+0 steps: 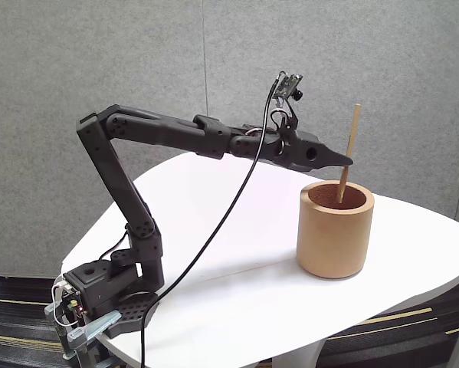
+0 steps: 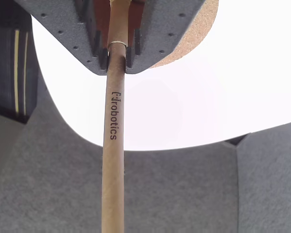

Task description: Grab the pen and put it in the pen holder.

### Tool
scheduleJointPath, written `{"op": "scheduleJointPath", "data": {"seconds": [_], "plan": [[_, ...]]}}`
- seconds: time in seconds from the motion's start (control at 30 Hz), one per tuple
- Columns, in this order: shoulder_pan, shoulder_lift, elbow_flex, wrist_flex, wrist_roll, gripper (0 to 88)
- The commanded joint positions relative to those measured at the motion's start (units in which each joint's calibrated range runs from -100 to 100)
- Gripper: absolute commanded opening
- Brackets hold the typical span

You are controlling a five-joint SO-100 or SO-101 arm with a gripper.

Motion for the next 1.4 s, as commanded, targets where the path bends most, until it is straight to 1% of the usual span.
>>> {"op": "scheduleJointPath", "data": {"seconds": [0.0, 0.2, 0.33, 0.77, 1.27, 1.37], "plan": [[-0.2, -1.9, -0.2, -2.4, 0.2, 0.3], [-0.1, -1.7, 1.6, -2.5, 0.3, 0.3], [-0.1, -1.7, 5.0, -4.0, 2.1, 0.3], [0.0, -1.6, 9.7, -4.0, 2.2, 0.3], [1.7, -1.6, 9.7, -3.6, 2.0, 0.4], [1.9, -1.6, 9.7, -3.6, 1.9, 4.3]]}}
